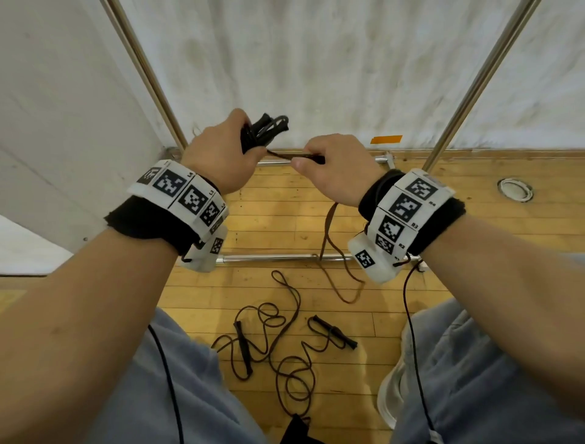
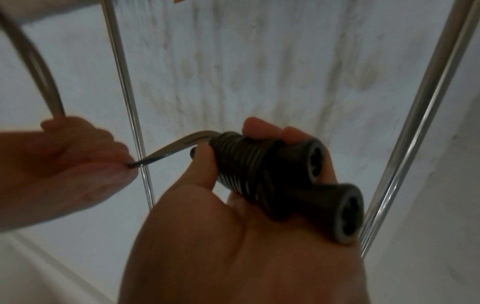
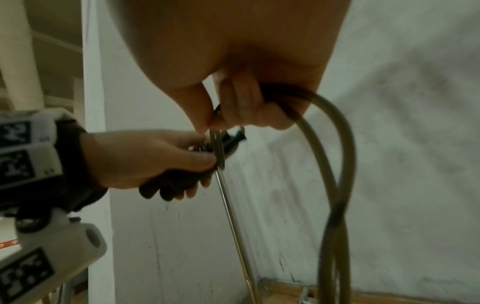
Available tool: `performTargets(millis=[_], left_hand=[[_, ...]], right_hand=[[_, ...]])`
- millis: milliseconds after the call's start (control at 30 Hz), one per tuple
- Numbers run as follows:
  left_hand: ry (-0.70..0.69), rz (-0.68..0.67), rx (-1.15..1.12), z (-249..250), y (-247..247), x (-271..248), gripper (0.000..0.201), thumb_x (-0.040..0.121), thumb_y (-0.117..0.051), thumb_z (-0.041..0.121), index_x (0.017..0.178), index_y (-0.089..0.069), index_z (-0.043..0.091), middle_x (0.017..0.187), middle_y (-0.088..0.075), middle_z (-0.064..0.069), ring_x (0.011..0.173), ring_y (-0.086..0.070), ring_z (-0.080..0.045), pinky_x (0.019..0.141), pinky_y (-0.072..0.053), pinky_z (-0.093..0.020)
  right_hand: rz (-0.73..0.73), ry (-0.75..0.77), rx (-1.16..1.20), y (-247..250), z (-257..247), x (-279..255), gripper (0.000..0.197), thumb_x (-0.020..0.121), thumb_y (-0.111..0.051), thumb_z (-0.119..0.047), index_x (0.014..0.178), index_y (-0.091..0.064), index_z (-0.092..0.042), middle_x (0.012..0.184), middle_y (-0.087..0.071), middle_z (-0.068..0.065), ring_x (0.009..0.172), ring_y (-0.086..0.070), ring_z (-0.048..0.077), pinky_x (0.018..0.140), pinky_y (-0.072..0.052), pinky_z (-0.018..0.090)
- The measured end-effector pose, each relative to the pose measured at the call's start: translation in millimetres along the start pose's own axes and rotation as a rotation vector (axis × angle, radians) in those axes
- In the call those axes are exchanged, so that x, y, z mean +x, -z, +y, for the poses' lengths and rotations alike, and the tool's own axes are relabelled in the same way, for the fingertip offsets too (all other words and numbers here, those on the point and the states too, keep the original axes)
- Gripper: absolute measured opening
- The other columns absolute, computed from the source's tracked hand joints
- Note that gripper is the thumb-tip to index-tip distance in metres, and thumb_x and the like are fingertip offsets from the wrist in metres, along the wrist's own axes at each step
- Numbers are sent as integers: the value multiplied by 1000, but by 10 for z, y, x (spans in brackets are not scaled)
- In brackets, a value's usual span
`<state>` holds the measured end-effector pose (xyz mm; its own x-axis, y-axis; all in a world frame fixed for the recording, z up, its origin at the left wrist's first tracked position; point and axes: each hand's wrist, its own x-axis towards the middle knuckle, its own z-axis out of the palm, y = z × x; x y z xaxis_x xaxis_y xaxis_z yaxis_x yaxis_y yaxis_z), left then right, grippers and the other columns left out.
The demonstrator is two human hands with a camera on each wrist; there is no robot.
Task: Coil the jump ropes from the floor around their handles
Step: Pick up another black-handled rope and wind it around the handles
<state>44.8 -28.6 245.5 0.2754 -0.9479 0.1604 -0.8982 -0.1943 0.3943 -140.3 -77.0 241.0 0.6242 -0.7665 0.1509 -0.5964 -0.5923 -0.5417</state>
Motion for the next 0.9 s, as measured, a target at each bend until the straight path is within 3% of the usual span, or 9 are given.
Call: performTargets(millis=[133, 300, 400, 500, 633, 700, 767, 833, 900], left_hand=[[-24, -176, 100, 35, -86, -15, 39, 89, -61, 44, 120, -48, 25, 99, -60, 0, 82, -56, -22, 70, -47, -35], [-167, -347, 60, 197, -157, -70, 28, 86, -63, 40, 112, -56, 31, 95, -62, 9, 88, -59, -17, 79, -51, -37], [-257, -379, 39, 296, -190, -139, 25, 87, -62, 37, 110, -53, 36, 84, -55, 18, 79, -55, -11, 68, -44, -30], [-295, -368, 45, 356, -201, -202, 27, 86, -59, 43, 111, -52, 36, 78, -55, 18, 69, -53, -2, 54, -37, -23], [-301, -301, -50, 404, -149, -255, 35, 76, -64, 62, 103, -55, 42, 75, -56, 21, 69, -52, 4, 57, -39, -17], [-284, -265, -110, 423, -125, -273, 31, 74, -67, 62, 94, -59, 40, 69, -59, 18, 64, -55, 4, 54, -38, -18], [-283, -225, -134, 432, -96, -299, 24, 75, -67, 60, 80, -54, 40, 64, -58, 16, 59, -55, 3, 50, -36, -17], [-307, -179, -177, 434, -77, -341, 24, 75, -65, 58, 76, -51, 38, 61, -56, 14, 57, -55, 1, 49, -36, -19], [-315, -138, -255, 446, -62, -387, 22, 75, -61, 55, 83, -54, 36, 61, -56, 12, 59, -56, 0, 50, -38, -20]], right_hand=[[-47, 76, -58, 97, -4, -29, 27, 96, -46, -34, 72, -51, -23, 62, -47, -10, 57, -43, 6, 52, -28, 23], [28, 77, -113, 190, 40, 3, 31, 97, -41, -39, 81, -56, -18, 64, -48, -10, 59, -44, 8, 57, -30, 26], [60, 71, -123, 181, 56, 3, 38, 97, -41, -41, 74, -55, -14, 60, -47, -6, 57, -43, 10, 59, -31, 28], [93, 65, -107, 171, 55, 6, 41, 97, -43, -40, 74, -57, -9, 57, -45, -5, 55, -42, 11, 57, -32, 29], [149, 48, -37, 201, 37, 28, 41, 95, -46, -40, 69, -56, -11, 54, -43, -7, 53, -42, 9, 54, -31, 23], [147, 10, 18, 242, 31, 48, 44, 94, -48, -40, 69, -57, -5, 53, -41, -6, 49, -40, 7, 50, -29, 14], [127, -42, 131, 299, 42, 67, 48, 93, -52, -41, 71, -60, 1, 52, -38, -4, 45, -36, 6, 48, -29, 13], [53, -106, 303, 354, 64, 63, 48, 91, -55, -44, 69, -60, -1, 57, -40, 4, 52, -39, 10, 57, -34, 21], [-48, -164, 523, 381, 77, 50, 46, 89, -56, -46, 74, -59, -2, 65, -44, 12, 61, -41, 23, 61, -35, 29]])
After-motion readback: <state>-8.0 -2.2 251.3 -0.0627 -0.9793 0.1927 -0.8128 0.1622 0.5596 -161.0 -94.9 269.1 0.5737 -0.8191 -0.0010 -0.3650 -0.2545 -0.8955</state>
